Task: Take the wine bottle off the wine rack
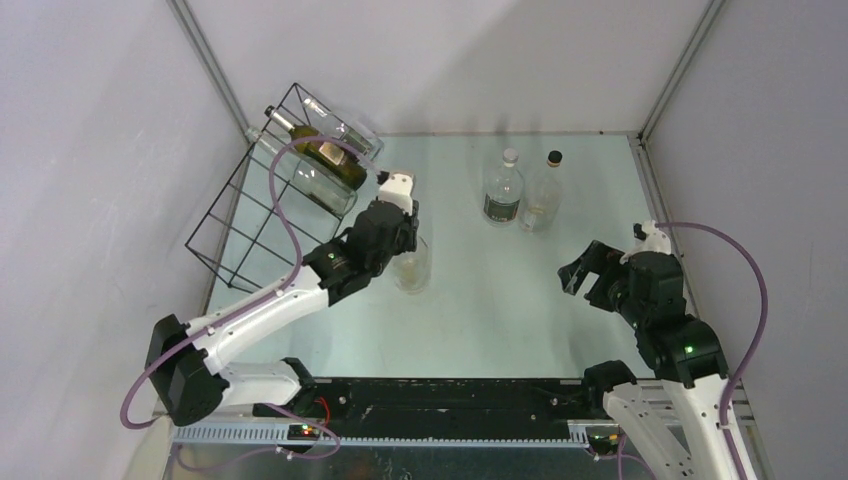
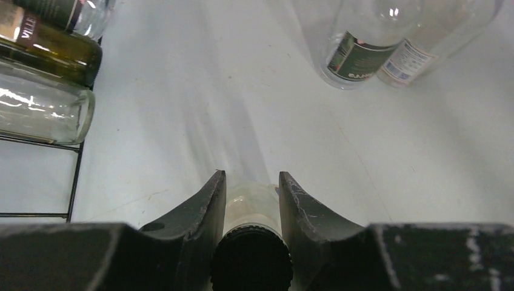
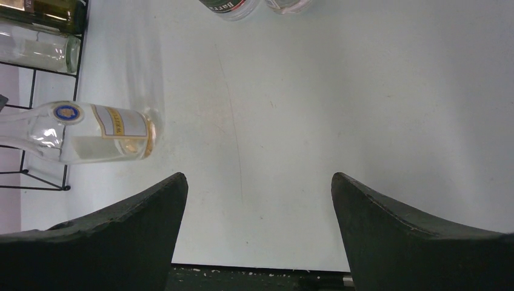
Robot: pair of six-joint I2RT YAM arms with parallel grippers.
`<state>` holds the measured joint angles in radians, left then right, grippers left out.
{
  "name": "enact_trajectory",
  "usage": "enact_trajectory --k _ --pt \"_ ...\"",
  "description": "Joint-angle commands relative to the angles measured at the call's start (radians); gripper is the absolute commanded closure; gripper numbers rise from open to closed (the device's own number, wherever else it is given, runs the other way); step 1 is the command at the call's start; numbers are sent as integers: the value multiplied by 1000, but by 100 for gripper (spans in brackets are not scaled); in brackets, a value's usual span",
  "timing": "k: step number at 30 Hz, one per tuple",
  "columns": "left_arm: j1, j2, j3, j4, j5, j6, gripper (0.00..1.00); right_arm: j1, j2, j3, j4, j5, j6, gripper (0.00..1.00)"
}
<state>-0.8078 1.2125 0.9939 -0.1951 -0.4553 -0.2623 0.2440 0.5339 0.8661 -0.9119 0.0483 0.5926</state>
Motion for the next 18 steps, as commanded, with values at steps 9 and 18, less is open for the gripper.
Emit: enact_trajectory --k 9,18 --pt "-227 -13 11 236 -162 -8 100 -4 -16 21 8 -27 25 9" --pt "-339 30 18 231 -157 -39 100 -3 -12 20 -6 -21 26 9"
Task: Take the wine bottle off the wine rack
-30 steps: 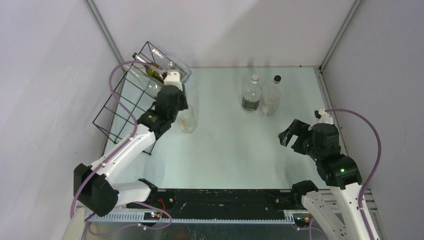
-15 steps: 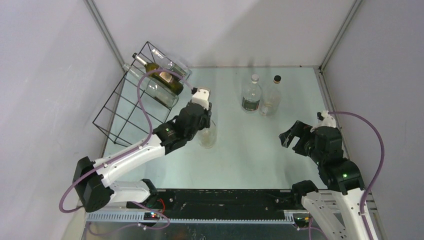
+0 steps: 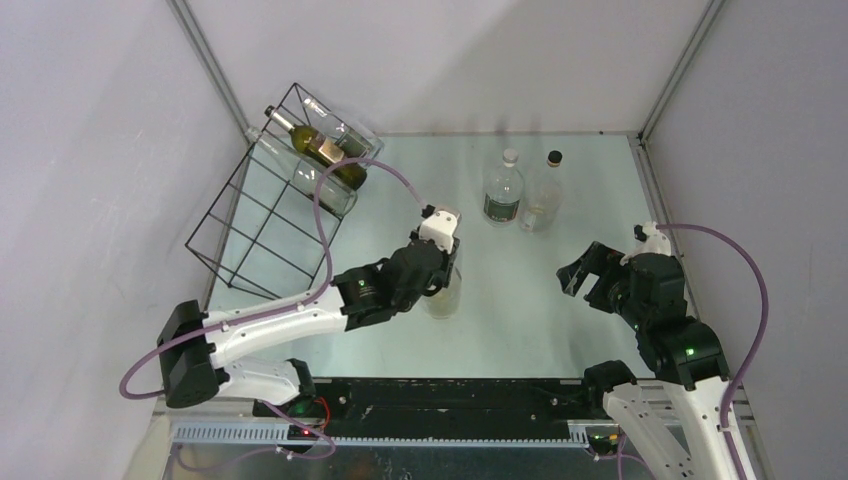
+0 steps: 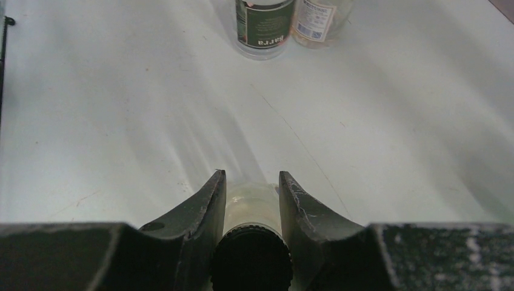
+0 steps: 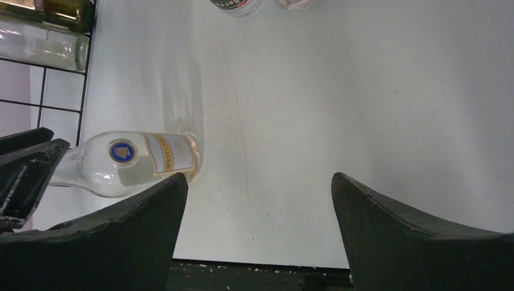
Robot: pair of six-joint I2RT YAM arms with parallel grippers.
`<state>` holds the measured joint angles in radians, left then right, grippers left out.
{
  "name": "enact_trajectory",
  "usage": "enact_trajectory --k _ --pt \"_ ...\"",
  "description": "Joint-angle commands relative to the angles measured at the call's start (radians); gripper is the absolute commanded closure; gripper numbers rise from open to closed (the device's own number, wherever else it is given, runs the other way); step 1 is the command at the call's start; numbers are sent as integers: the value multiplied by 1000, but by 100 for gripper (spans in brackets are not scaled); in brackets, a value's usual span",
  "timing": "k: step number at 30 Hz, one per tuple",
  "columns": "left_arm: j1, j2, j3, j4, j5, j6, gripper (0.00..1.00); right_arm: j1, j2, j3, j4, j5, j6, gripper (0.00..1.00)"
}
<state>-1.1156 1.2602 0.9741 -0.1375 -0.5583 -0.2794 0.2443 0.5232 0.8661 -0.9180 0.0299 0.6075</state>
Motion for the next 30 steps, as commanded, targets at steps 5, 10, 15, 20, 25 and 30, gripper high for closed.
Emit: enact_trajectory --k 5,10,15,20,25,30 --pt "-66 3 36 181 -10 -54 100 -5 2 20 -7 11 8 8" --pt "-105 17 29 176 -13 -87 98 -4 5 19 -9 9 3 6" --pt "-128 18 5 173 -32 -113 76 -5 13 19 -11 -3 1 5" --pt "-133 -5 -32 188 -54 -130 51 -5 16 19 -10 -18 3 4" --pt "-139 -11 -45 181 -67 -130 39 -3 15 19 -10 -19 7 4" --pt "-144 -14 -31 167 -72 -117 32 -4 10 19 -12 -18 6 3"
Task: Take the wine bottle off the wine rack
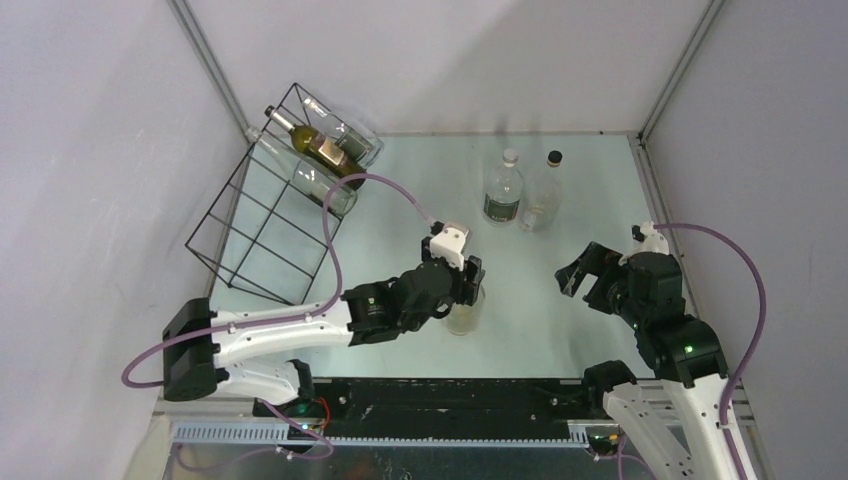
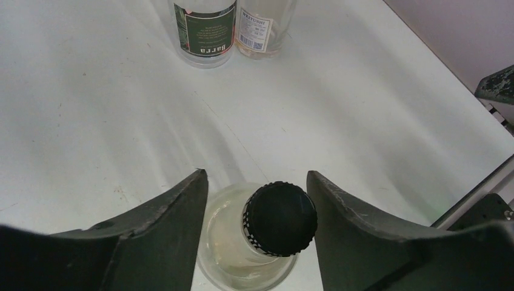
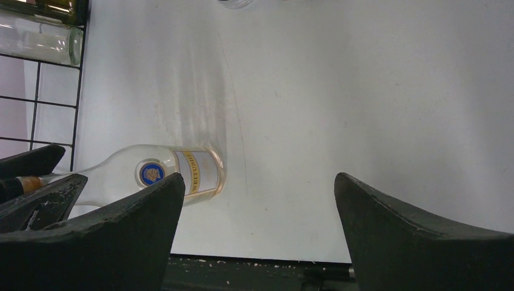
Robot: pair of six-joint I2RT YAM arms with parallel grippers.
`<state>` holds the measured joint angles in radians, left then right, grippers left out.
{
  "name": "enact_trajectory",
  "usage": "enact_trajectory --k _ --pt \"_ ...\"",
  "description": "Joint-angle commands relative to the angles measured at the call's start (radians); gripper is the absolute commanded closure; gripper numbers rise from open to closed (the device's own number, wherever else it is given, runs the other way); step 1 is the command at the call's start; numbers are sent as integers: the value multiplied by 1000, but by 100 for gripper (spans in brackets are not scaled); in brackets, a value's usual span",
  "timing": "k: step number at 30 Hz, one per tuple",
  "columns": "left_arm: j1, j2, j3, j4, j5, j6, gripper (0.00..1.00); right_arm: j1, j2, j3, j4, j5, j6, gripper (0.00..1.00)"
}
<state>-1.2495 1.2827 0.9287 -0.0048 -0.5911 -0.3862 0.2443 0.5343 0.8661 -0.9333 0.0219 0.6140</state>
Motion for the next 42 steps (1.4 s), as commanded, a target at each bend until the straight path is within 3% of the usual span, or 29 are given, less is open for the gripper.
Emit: enact_trajectory --k 1,11,18,20,22,26,30,34,42 --pt "-11 -37 19 32 -39 -5 29 -4 -2 20 5 -24 -5 3" --pt "-17 -18 219 -89 -21 56 6 -5 29 79 -14 -35 -85 3" --pt "55 -133 242 -128 -34 96 0 15 68 118 43 -87 -108 5" --pt "123 -208 220 -160 -11 75 0 55 101 140 69 -77 -82 6" --pt "196 -273 184 -195 12 60 0 171 138 175 93 -36 -57 6" --pt "345 -401 124 -346 38 51 0 436 253 274 124 220 -30 6" --pt "481 -545 46 -479 76 47 0 649 405 383 141 364 -21 5" --pt "534 -670 -1 -631 45 59 0 753 532 448 165 424 -15 6" --pt "536 -832 -94 -757 -8 54 0 787 667 469 179 442 21 10"
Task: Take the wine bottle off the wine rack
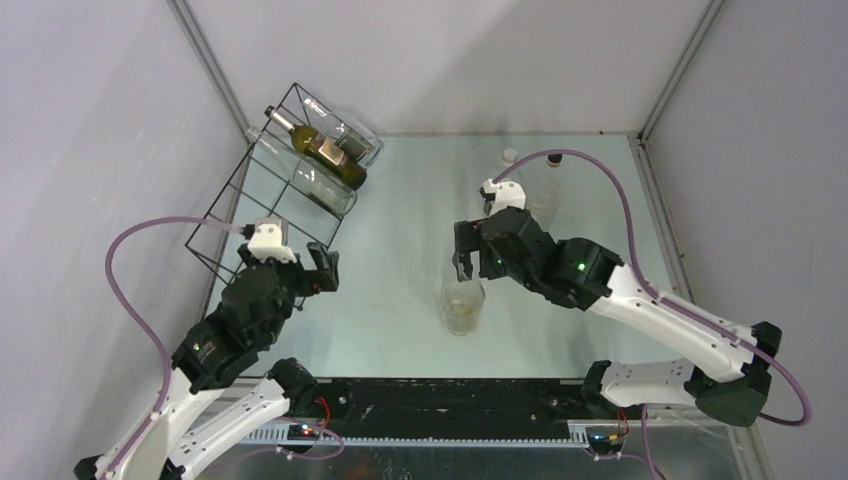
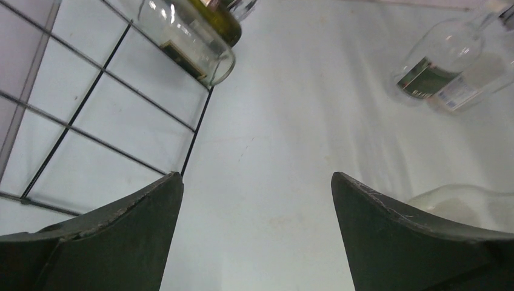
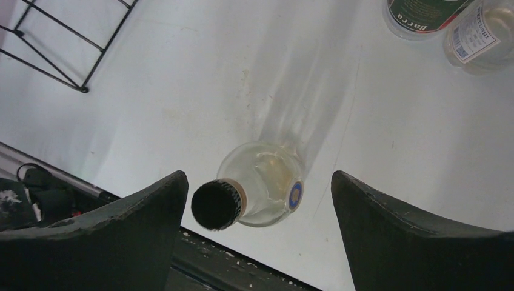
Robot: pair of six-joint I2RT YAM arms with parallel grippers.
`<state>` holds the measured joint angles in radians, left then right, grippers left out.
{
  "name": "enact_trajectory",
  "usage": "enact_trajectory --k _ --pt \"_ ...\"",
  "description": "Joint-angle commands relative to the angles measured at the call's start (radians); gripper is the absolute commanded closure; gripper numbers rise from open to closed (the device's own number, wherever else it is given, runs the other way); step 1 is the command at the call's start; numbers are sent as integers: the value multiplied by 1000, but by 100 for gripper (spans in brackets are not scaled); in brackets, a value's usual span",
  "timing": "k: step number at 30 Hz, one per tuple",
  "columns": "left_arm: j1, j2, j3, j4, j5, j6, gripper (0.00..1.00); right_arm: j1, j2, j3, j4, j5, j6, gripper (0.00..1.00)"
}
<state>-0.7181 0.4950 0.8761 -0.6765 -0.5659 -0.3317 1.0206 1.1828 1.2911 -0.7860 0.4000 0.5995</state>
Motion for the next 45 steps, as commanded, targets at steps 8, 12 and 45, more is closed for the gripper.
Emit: enact_trajectory --k 8,12,45 --pt "6 -93 -69 -93 -49 -14 0 41 96 44 45 53 47 14" --pt "5 -93 -73 -93 -45 -16 0 50 120 43 28 64 66 19" --pt "6 -75 -65 -108 -69 -16 0 69 98 44 -53 168 79 81"
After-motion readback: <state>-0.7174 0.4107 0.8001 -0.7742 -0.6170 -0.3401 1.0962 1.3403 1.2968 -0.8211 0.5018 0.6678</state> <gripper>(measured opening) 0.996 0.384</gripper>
